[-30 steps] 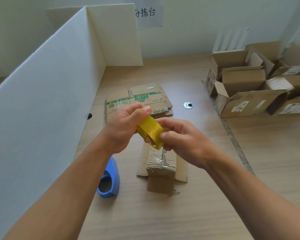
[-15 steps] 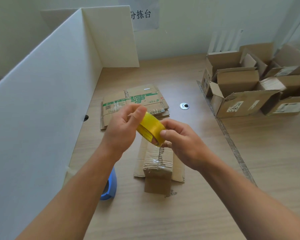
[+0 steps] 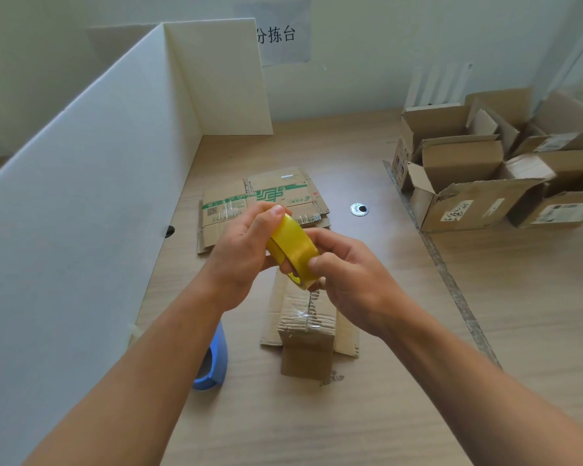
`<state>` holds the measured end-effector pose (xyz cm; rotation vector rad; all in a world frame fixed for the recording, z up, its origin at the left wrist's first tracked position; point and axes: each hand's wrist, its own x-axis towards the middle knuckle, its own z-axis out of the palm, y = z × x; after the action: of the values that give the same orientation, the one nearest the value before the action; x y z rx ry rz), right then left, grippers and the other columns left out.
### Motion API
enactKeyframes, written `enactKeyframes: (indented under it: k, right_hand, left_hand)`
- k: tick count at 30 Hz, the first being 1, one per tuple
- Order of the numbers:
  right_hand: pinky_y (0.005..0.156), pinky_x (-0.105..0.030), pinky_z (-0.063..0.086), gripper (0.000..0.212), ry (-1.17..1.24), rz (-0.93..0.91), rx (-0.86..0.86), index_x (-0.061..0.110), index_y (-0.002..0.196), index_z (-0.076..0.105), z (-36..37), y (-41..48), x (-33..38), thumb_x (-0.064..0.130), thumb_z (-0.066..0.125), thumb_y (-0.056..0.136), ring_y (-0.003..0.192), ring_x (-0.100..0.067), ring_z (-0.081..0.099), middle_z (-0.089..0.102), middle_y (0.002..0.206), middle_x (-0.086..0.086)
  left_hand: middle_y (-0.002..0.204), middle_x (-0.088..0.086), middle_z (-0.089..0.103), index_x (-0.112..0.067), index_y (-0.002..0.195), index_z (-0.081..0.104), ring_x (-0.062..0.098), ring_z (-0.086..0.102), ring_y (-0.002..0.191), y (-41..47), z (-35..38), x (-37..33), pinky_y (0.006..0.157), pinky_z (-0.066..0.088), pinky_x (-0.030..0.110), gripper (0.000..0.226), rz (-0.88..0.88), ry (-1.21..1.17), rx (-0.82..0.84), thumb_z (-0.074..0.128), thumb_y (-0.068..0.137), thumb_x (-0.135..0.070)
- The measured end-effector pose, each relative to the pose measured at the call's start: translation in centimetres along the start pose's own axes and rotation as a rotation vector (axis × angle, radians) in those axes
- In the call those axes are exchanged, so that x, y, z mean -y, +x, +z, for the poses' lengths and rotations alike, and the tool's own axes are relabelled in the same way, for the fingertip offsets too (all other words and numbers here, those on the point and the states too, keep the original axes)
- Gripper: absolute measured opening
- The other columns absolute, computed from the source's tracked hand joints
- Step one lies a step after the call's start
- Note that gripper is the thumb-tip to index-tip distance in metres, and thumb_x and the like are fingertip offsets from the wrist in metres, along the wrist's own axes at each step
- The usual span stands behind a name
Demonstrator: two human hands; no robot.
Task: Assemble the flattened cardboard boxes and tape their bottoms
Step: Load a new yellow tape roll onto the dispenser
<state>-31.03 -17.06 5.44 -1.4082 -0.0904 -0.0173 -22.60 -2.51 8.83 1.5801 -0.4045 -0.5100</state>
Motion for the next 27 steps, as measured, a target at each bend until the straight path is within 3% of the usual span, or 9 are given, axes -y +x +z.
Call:
enactKeyframes:
  k: [4, 8, 11, 14, 17, 19, 22, 24, 27]
  right_hand:
    - [0.074, -0.040, 0.042, 0.041, 0.001, -0.011, 0.009, 0.036, 0.115, 0.070, 0.1, -0.3, -0.1, 0.030, 0.056, 0.077, 0.089, -0.019, 0.058, 0.069, 0.100, -0.007]
    - [0.068, -0.036, 0.043, 0.047, -0.019, -0.052, 0.056, 0.037, 0.122, 0.066, 0.3, -0.7, 0.1, 0.020, 0.053, 0.080, 0.084, -0.018, 0.053, 0.068, 0.098, 0.004]
    - [0.065, -0.031, 0.044, 0.052, 0.001, -0.076, 0.083, 0.036, 0.125, 0.064, 0.3, -0.8, 0.1, 0.009, 0.050, 0.083, 0.082, -0.019, 0.053, 0.069, 0.098, -0.003]
    - [0.065, -0.029, 0.043, 0.052, 0.024, -0.088, 0.104, 0.035, 0.127, 0.064, 0.3, -0.8, 0.0, 0.014, 0.053, 0.082, 0.082, -0.023, 0.050, 0.066, 0.102, -0.016]
    - [0.066, -0.026, 0.043, 0.055, -0.002, -0.092, 0.119, 0.026, 0.132, 0.061, 0.4, -0.7, 0.0, 0.005, 0.050, 0.082, 0.084, -0.016, 0.055, 0.070, 0.108, -0.008]
    - [0.070, -0.019, 0.046, 0.052, -0.010, -0.113, 0.137, 0.018, 0.134, 0.058, 0.6, -0.8, 0.2, 0.001, 0.049, 0.085, 0.086, -0.007, 0.060, 0.072, 0.108, 0.002]
    - [0.078, -0.013, 0.049, 0.042, -0.023, -0.158, 0.164, 0.016, 0.131, 0.056, 0.7, -0.8, 0.9, -0.001, 0.050, 0.092, 0.093, -0.001, 0.065, 0.072, 0.109, 0.011]
    - [0.086, -0.021, 0.051, 0.036, -0.057, -0.145, 0.137, 0.019, 0.124, 0.060, 0.6, -0.6, 1.2, 0.003, 0.052, 0.093, 0.101, -0.009, 0.068, 0.073, 0.110, 0.007]
    - [0.080, -0.018, 0.050, 0.027, -0.118, -0.103, 0.053, 0.016, 0.109, 0.064, 0.5, -0.5, 1.1, 0.005, 0.050, 0.089, 0.090, -0.006, 0.068, 0.073, 0.092, 0.009]
  left_hand:
    - [0.105, 0.016, 0.060, -0.016, 0.106, 0.062, 0.026, 0.064, 0.087, 0.0, 0.0, 0.0, 0.069, 0.058, 0.038, 0.027, -0.069, -0.035, -0.011, 0.045, 0.103, -0.036]
    - [0.101, 0.014, 0.064, -0.013, 0.107, 0.064, 0.027, 0.067, 0.088, 0.0, -0.2, -0.3, 0.077, 0.059, 0.045, 0.031, -0.154, -0.117, -0.011, 0.045, 0.103, -0.037]
    - [0.105, 0.020, 0.065, -0.010, 0.110, 0.063, 0.031, 0.068, 0.089, -0.1, -0.3, -0.7, 0.075, 0.060, 0.046, 0.035, -0.213, -0.150, 0.003, 0.045, 0.102, -0.039]
    - [0.104, 0.022, 0.061, -0.011, 0.108, 0.062, 0.036, 0.063, 0.091, -0.1, -0.5, -0.9, 0.084, 0.056, 0.053, 0.036, -0.275, -0.153, 0.017, 0.044, 0.101, -0.041]
    - [0.106, 0.021, 0.063, -0.014, 0.107, 0.064, 0.036, 0.063, 0.093, -0.1, -0.8, -1.1, 0.084, 0.056, 0.055, 0.038, -0.337, -0.186, 0.020, 0.043, 0.100, -0.045]
    - [0.114, 0.025, 0.062, -0.013, 0.107, 0.064, 0.036, 0.065, 0.092, -0.1, -1.1, -1.2, 0.073, 0.060, 0.052, 0.041, -0.381, -0.237, 0.025, 0.042, 0.100, -0.047]
    - [0.113, 0.025, 0.064, -0.012, 0.095, 0.068, 0.035, 0.069, 0.085, 0.0, -1.4, -1.3, 0.063, 0.058, 0.045, 0.043, -0.417, -0.334, 0.060, 0.041, 0.098, -0.046]
    - [0.103, 0.020, 0.067, -0.013, 0.089, 0.073, 0.034, 0.070, 0.082, -0.1, -1.3, -1.1, 0.066, 0.059, 0.045, 0.047, -0.435, -0.368, 0.083, 0.040, 0.098, -0.046]
    - [0.103, 0.018, 0.070, -0.012, 0.108, 0.069, 0.034, 0.070, 0.088, 0.0, -1.1, -0.3, 0.072, 0.058, 0.048, 0.052, -0.419, -0.375, 0.012, 0.039, 0.100, -0.053]
